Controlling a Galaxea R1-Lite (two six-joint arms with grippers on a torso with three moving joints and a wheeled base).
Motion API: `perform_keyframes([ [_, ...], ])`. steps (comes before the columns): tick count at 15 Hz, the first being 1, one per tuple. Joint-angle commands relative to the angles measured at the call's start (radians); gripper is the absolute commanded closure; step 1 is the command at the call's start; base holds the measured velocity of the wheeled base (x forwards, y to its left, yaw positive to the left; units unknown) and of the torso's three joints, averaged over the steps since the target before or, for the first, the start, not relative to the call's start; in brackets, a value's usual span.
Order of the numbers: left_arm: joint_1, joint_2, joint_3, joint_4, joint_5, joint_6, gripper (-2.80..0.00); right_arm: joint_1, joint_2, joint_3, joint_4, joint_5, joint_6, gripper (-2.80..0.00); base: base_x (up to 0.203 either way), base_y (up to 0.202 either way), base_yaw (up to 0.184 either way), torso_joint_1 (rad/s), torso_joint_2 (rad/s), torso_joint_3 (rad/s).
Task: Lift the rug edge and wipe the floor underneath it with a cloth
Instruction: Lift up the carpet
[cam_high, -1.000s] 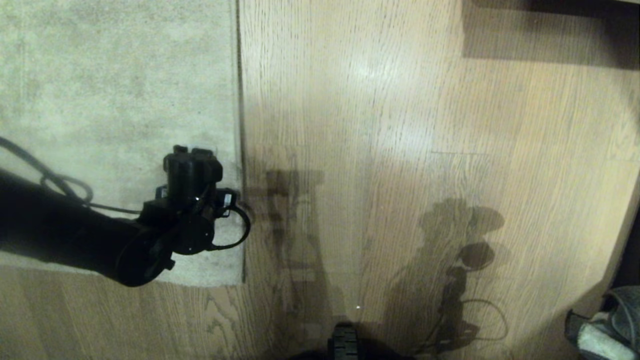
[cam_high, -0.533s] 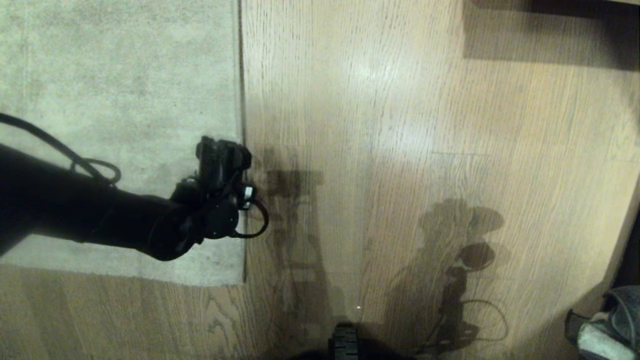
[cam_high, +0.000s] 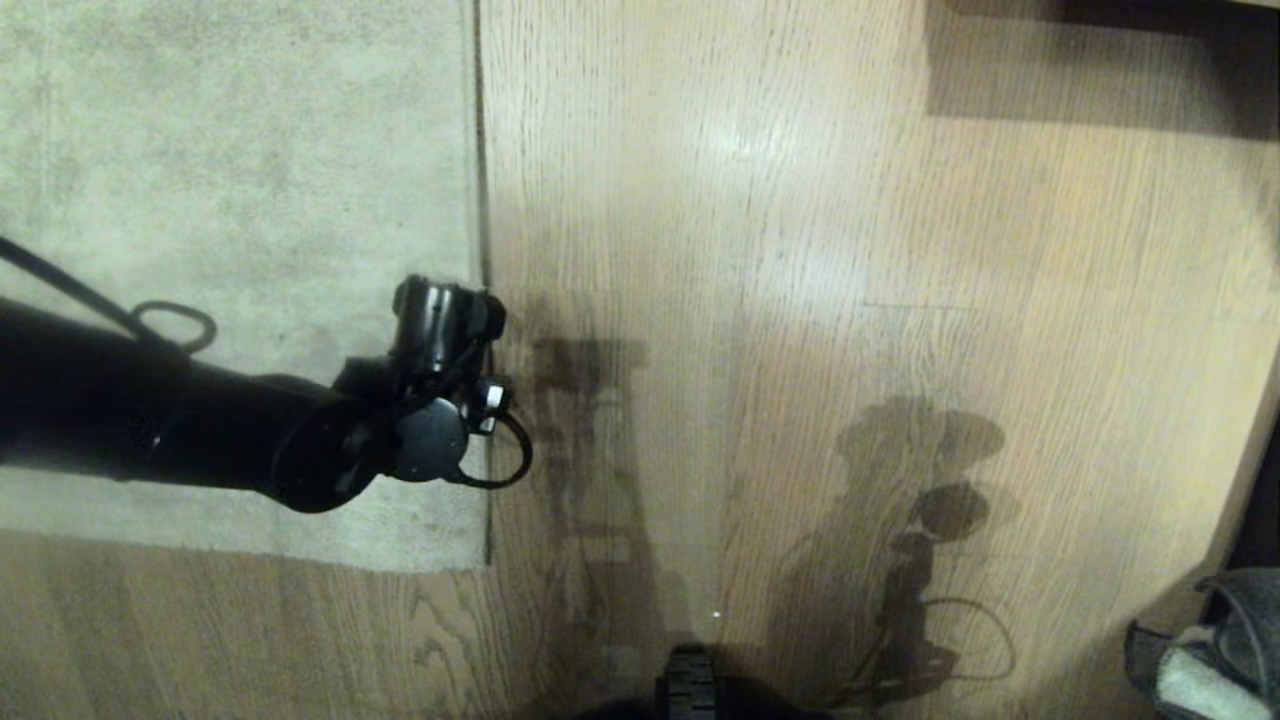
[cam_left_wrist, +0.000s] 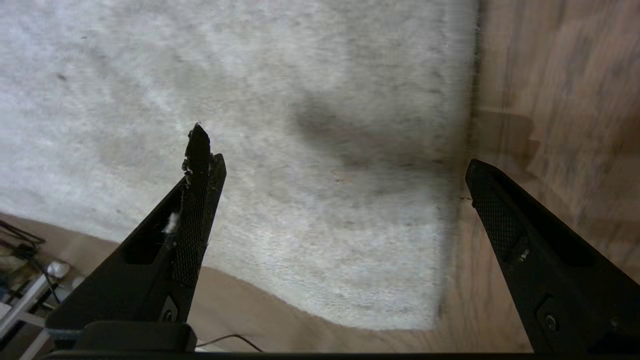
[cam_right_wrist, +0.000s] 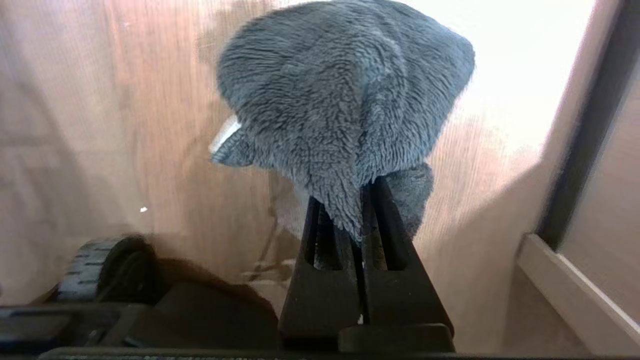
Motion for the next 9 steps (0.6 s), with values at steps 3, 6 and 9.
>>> perform_keyframes([
  [3, 0.035, 0.017, 0.018, -0.009, -0.022, 0.003, -2.8, 0.0, 0.0, 0.0, 0.001, 0.0, 0.0, 0.0, 0.0, 0.0, 0.0, 0.0, 0.0, 0.0],
  [6, 0.041, 0.041, 0.005, -0.013, -0.058, 0.003, -2.8, 0.0, 0.001, 0.0, 0.0, 0.0, 0.0, 0.0, 0.0, 0.0, 0.0, 0.0, 0.0, 0.0],
  [9, 0.039, 0.064, 0.004, -0.05, -0.063, 0.003, -2.8, 0.0, 0.001, 0.0, 0.001, 0.0, 0.0, 0.0, 0.0, 0.0, 0.0, 0.0, 0.0, 0.0],
])
